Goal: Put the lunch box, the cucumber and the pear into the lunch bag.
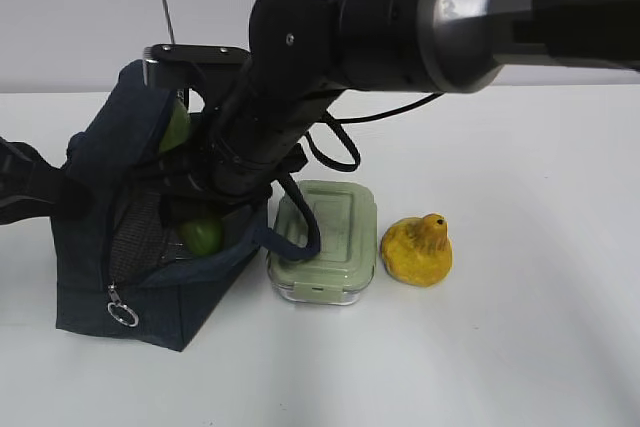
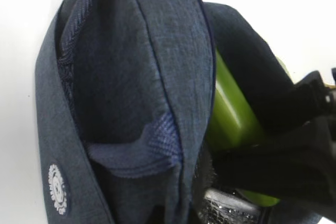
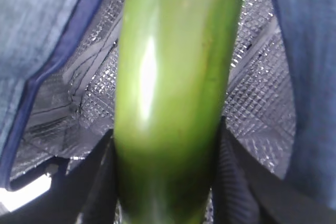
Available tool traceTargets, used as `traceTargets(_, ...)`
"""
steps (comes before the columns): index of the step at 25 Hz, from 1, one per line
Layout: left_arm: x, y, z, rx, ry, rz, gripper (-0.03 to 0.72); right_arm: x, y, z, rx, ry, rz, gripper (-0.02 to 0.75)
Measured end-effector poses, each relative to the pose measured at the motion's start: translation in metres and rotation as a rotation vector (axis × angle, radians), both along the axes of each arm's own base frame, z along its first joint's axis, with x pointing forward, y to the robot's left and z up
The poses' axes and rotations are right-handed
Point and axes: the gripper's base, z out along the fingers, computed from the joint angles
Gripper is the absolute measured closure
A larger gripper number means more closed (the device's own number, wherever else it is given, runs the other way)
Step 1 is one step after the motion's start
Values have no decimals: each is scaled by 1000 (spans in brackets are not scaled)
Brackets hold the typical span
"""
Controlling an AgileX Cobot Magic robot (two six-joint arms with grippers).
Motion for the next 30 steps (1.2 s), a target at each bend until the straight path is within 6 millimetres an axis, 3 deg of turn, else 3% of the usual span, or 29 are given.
traceTargets(8, 0, 0, 0, 1, -1, -2, 685, 3, 3, 5, -2, -36, 38, 386)
traceTargets(15, 0, 0, 0, 2, -2, -2, 685, 1, 6, 7, 21, -55, 109, 302)
traceTargets(25, 0, 0, 0, 3, -4, -1, 685, 1, 9, 18, 9, -96, 189, 285)
traceTargets(30, 0, 0, 0, 3, -4, -1, 685, 2, 11, 32, 19, -110, 213, 158)
